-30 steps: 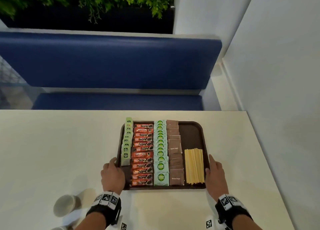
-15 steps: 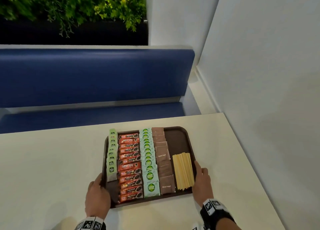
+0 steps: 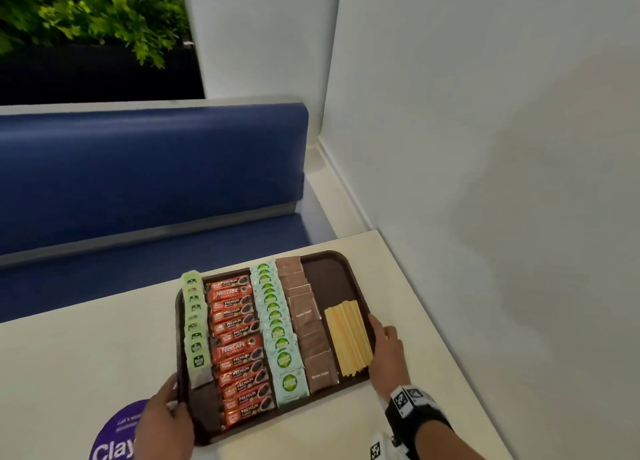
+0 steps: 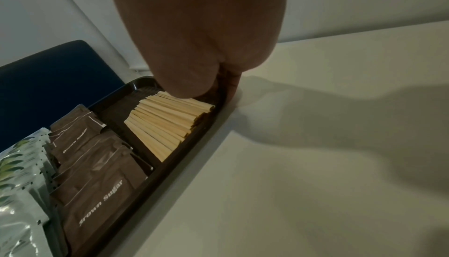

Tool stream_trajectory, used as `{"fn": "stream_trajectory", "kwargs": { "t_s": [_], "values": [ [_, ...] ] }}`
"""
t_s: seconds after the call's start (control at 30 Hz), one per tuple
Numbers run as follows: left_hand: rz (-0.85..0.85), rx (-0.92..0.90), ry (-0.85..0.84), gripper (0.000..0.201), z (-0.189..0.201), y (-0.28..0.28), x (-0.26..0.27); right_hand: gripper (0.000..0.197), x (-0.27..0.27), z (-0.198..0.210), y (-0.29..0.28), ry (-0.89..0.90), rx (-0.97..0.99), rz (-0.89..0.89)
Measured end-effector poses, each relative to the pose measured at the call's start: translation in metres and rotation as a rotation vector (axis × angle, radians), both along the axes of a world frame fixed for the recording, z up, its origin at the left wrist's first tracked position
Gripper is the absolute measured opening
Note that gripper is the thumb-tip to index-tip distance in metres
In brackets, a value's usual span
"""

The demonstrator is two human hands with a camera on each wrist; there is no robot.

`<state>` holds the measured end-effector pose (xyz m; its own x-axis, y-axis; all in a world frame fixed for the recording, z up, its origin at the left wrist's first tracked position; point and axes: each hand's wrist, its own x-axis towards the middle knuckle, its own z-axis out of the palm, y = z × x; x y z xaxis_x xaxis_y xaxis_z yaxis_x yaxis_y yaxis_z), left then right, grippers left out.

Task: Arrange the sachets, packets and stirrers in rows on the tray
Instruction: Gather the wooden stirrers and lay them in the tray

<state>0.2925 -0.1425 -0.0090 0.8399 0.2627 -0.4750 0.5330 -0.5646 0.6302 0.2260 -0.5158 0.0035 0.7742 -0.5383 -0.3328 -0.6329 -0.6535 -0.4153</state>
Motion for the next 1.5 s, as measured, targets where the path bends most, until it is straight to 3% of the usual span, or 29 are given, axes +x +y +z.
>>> {"fn": "stream_trajectory", "kwargs": {
  "t_s": [0.47,1.07,1.5],
  "values": [
    [-0.11,-0.054,-0.057,0.048,0.013,-0.088,0.017,0.092,0.026,0.006,-0.092,-0.052,0.022,-0.121],
    [-0.065,-0.077,-0.023,0.042,0.022,-0.115,0.018,0.088,0.031,0.0,-0.122,-0.072,-0.015,-0.081],
    [-0.068,-0.12,-0.02,0.055,0.016,-0.122,0.01,0.065,0.027,0.002,-0.128,-0.11,-0.033,-0.058]
  ]
}}
